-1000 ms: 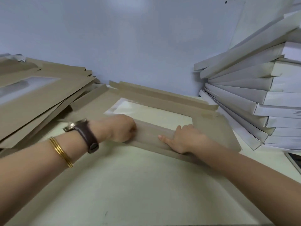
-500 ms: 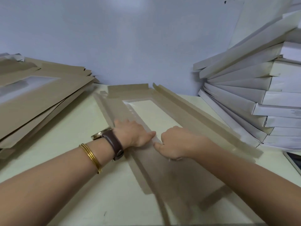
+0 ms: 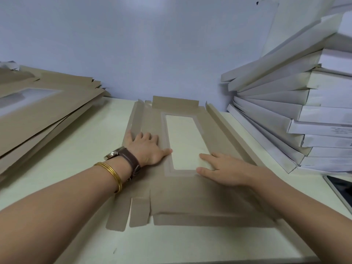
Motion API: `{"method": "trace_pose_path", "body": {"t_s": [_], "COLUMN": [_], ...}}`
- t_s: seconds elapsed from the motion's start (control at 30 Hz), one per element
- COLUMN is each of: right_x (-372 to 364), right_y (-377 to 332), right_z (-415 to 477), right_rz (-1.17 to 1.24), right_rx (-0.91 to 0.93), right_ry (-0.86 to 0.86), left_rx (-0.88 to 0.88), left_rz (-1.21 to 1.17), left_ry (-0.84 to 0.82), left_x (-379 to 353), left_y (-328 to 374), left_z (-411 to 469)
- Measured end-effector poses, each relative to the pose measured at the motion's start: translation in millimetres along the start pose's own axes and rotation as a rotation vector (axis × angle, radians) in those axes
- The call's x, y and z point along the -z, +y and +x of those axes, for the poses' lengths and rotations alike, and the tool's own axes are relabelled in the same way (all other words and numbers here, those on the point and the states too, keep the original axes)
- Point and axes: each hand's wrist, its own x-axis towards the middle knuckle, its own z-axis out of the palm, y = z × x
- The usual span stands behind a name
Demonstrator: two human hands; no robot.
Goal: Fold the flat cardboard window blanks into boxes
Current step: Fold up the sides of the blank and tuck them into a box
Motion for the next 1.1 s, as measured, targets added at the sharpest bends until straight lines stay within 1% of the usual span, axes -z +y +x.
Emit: {"method": "trace_pose_path", "body": {"t_s": [0.13, 0.17, 0.23, 0.3, 0.37, 0.43, 0.57, 0.73, 0.83, 0.9, 1.0, 1.1], "right_x": [-7, -7, -7, -6, -5, -5, -4, -8, -9, -6, 1, 9], "right_y": [-1, -2, -3, -5, -6, -7, -7, -7, -6, -4, 3, 14], "right_z": [6, 9, 14, 20, 27, 34, 48, 56, 56, 52, 38, 6], "right_rz": [-0.012, -0.013, -0.009, 0.003, 0.003, 0.001, 0.013, 0.039, 0.050, 0.147, 0.307, 0.442], "right_rx": [0.002, 0.003, 0.001, -0.006, -0.015, -0.028, -0.063, -0.082, -0.070, -0.049, 0.018, 0.114], "right_ry": [0.026, 0.037, 0.052, 0.061, 0.074, 0.096, 0.120, 0.152, 0.170, 0.173, 0.172, 0.169], "left_rx": [-0.040, -0.078, -0.207, -0.321, -0.386, -0.392, -0.329, -0.294, -0.325, -0.380, -0.456, -0.454], "left_rz": [-0.068, -0.082, -0.134, -0.243, -0.314, -0.386, -0.613, -0.671, -0.801, -0.789, -0.629, -0.518], "left_ry": [0.069, 0.105, 0.171, 0.179, 0.169, 0.135, -0.018, -0.037, -0.183, -0.279, -0.345, -0.324], "left_x": [-5, -5, -4, -2, 0, 2, 9, 12, 20, 23, 23, 20], "left_y": [2, 2, 3, 5, 7, 8, 0, -15, -22, -27, -32, -32], "left_z": [1, 0, -2, -6, -12, -17, -28, -38, -46, -51, -57, -63]}}
